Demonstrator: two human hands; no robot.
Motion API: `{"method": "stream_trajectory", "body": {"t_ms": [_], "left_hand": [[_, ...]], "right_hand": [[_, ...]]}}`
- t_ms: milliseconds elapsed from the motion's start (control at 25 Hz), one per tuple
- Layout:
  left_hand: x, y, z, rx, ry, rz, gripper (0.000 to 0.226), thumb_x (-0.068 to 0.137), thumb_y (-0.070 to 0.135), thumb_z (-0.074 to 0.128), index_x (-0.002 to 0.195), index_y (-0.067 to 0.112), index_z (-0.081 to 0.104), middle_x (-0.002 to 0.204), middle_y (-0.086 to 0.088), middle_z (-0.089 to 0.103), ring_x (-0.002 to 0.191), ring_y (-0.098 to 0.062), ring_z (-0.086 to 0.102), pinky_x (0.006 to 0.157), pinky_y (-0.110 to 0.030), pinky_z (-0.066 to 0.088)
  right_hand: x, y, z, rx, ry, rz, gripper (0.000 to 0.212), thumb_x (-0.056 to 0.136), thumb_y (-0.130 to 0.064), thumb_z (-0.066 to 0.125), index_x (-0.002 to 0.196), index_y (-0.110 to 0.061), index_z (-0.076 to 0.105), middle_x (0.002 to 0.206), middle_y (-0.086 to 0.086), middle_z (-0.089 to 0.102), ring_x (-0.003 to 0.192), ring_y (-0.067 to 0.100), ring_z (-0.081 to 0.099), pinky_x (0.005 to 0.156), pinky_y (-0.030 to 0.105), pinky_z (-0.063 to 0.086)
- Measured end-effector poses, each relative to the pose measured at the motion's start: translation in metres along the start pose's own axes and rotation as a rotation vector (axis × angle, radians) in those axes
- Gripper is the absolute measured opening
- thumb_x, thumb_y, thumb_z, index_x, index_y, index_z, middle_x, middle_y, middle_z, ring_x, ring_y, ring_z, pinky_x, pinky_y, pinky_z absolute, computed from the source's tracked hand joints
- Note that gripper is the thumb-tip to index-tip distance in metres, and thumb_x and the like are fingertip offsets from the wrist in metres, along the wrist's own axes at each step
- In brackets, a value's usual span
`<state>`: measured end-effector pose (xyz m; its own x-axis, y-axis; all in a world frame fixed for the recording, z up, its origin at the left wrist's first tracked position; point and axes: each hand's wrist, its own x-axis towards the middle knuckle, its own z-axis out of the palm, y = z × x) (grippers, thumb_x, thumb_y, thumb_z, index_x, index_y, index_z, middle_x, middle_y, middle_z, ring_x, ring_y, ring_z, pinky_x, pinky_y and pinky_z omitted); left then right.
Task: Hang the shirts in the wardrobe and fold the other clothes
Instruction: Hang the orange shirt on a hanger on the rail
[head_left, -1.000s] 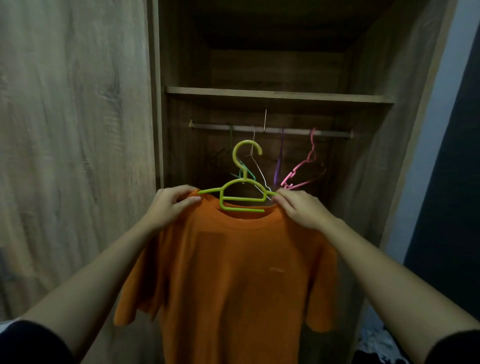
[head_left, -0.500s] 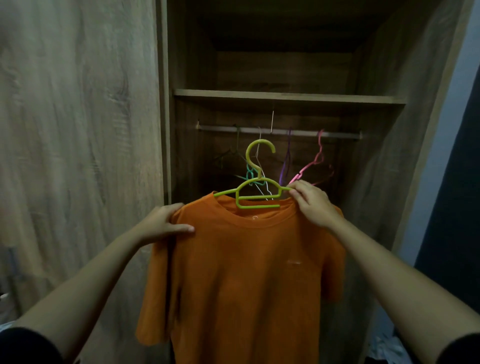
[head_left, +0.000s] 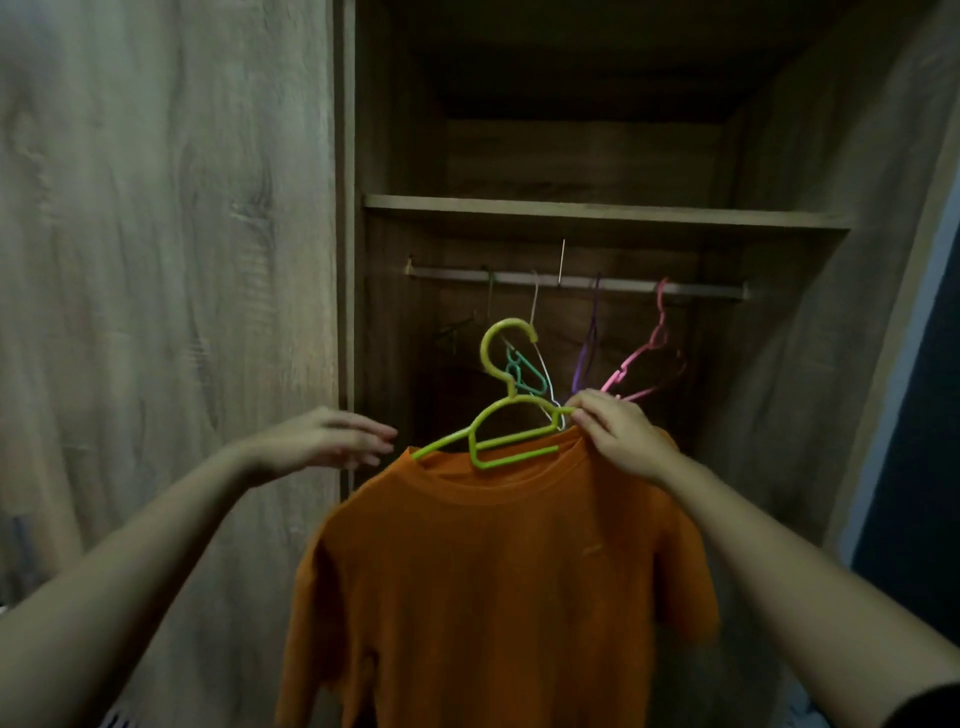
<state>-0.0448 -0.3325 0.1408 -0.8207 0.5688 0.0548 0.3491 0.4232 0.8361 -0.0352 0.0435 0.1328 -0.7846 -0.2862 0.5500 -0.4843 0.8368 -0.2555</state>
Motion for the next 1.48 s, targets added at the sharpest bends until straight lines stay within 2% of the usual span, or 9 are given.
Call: {"method": "stream_trajectory", "body": {"t_ms": [120, 240, 360, 480, 720, 920, 1000, 1240, 1480], "left_hand": [[0.013, 0.015, 0.013, 0.271, -0.148, 0.140, 0.050, 0.067, 0.064, 0.067, 0.106, 0.032, 0.067, 0.106, 0.004, 0.068, 0.099, -0.014, 0.065, 0.087, -0.035, 0.054], [0.011, 0.011, 0.005, 0.224, -0.061, 0.271, 0.016, 0.085, 0.040, 0.061, 0.087, 0.026, 0.070, 0.090, 0.001, 0.069, 0.085, -0.013, 0.066, 0.077, -0.028, 0.053], [-0.002, 0.005, -0.006, 0.113, 0.034, 0.310, 0.041, 0.070, 0.064, 0.063, 0.079, 0.024, 0.071, 0.078, 0.000, 0.068, 0.074, -0.009, 0.064, 0.069, -0.017, 0.049], [-0.006, -0.008, -0.015, 0.143, 0.022, 0.266, 0.052, 0.063, 0.069, 0.064, 0.080, 0.021, 0.072, 0.078, -0.003, 0.068, 0.073, -0.013, 0.063, 0.069, -0.021, 0.050], [-0.001, -0.028, -0.022, 0.154, 0.111, 0.093, 0.015, 0.087, 0.030, 0.061, 0.080, 0.022, 0.072, 0.079, -0.004, 0.070, 0.073, -0.013, 0.065, 0.068, -0.020, 0.048], [0.029, -0.018, -0.009, 0.172, 0.251, -0.040, 0.019, 0.089, 0.023, 0.059, 0.076, 0.018, 0.071, 0.074, -0.003, 0.068, 0.074, -0.017, 0.064, 0.072, -0.029, 0.048], [0.050, -0.003, 0.005, 0.012, 0.386, -0.063, 0.018, 0.089, 0.019, 0.059, 0.076, 0.014, 0.071, 0.069, -0.001, 0.066, 0.071, -0.014, 0.063, 0.067, -0.024, 0.045], [0.136, 0.051, 0.026, -0.495, 0.619, -0.077, 0.016, 0.084, 0.021, 0.062, 0.092, 0.010, 0.071, 0.090, -0.010, 0.069, 0.083, -0.022, 0.064, 0.073, -0.031, 0.049], [0.225, 0.063, 0.017, -0.355, 0.738, -0.086, 0.026, 0.072, 0.029, 0.062, 0.088, 0.010, 0.070, 0.083, -0.019, 0.065, 0.097, -0.038, 0.063, 0.084, -0.039, 0.050]], "right_hand": [[0.019, -0.018, 0.018, 0.054, -0.038, -0.055, 0.017, 0.093, -0.038, 0.035, 0.092, -0.039, 0.052, 0.090, -0.023, 0.052, 0.091, -0.001, 0.052, 0.092, 0.045, 0.042], [0.034, -0.028, 0.026, 0.183, -0.066, -0.038, 0.016, 0.094, -0.033, 0.042, 0.097, -0.031, 0.058, 0.094, -0.016, 0.056, 0.093, 0.003, 0.055, 0.087, 0.033, 0.045], [0.059, -0.039, 0.030, 0.356, -0.099, 0.072, 0.028, 0.092, -0.030, 0.051, 0.118, -0.022, 0.055, 0.110, -0.004, 0.058, 0.105, 0.011, 0.055, 0.087, 0.021, 0.044], [0.102, -0.036, 0.051, 0.035, 0.071, 0.225, 0.045, 0.094, -0.029, 0.049, 0.135, -0.013, 0.041, 0.131, 0.010, 0.046, 0.120, 0.025, 0.047, 0.096, 0.033, 0.041], [0.156, -0.010, 0.089, -0.419, -0.046, 0.462, 0.071, 0.091, -0.034, 0.055, 0.145, -0.006, 0.017, 0.132, 0.017, 0.048, 0.124, 0.032, 0.043, 0.092, 0.039, 0.044], [0.167, 0.004, 0.100, -0.504, -0.010, 0.403, 0.045, 0.099, -0.014, 0.038, 0.142, -0.010, 0.027, 0.117, 0.012, 0.062, 0.103, 0.029, 0.062, 0.074, 0.037, 0.049], [0.166, 0.000, 0.096, -0.475, 0.051, 0.364, 0.036, 0.101, -0.019, 0.033, 0.135, -0.009, 0.038, 0.110, 0.012, 0.065, 0.096, 0.030, 0.064, 0.070, 0.037, 0.050], [0.155, -0.016, 0.071, -0.295, 0.064, 0.332, 0.029, 0.096, -0.027, 0.041, 0.111, -0.009, 0.056, 0.095, 0.008, 0.064, 0.083, 0.024, 0.063, 0.066, 0.034, 0.050], [0.153, -0.010, 0.048, -0.392, 0.062, 0.318, 0.024, 0.093, -0.024, 0.048, 0.110, -0.012, 0.058, 0.089, 0.005, 0.060, 0.082, 0.022, 0.061, 0.056, 0.028, 0.038]]}}
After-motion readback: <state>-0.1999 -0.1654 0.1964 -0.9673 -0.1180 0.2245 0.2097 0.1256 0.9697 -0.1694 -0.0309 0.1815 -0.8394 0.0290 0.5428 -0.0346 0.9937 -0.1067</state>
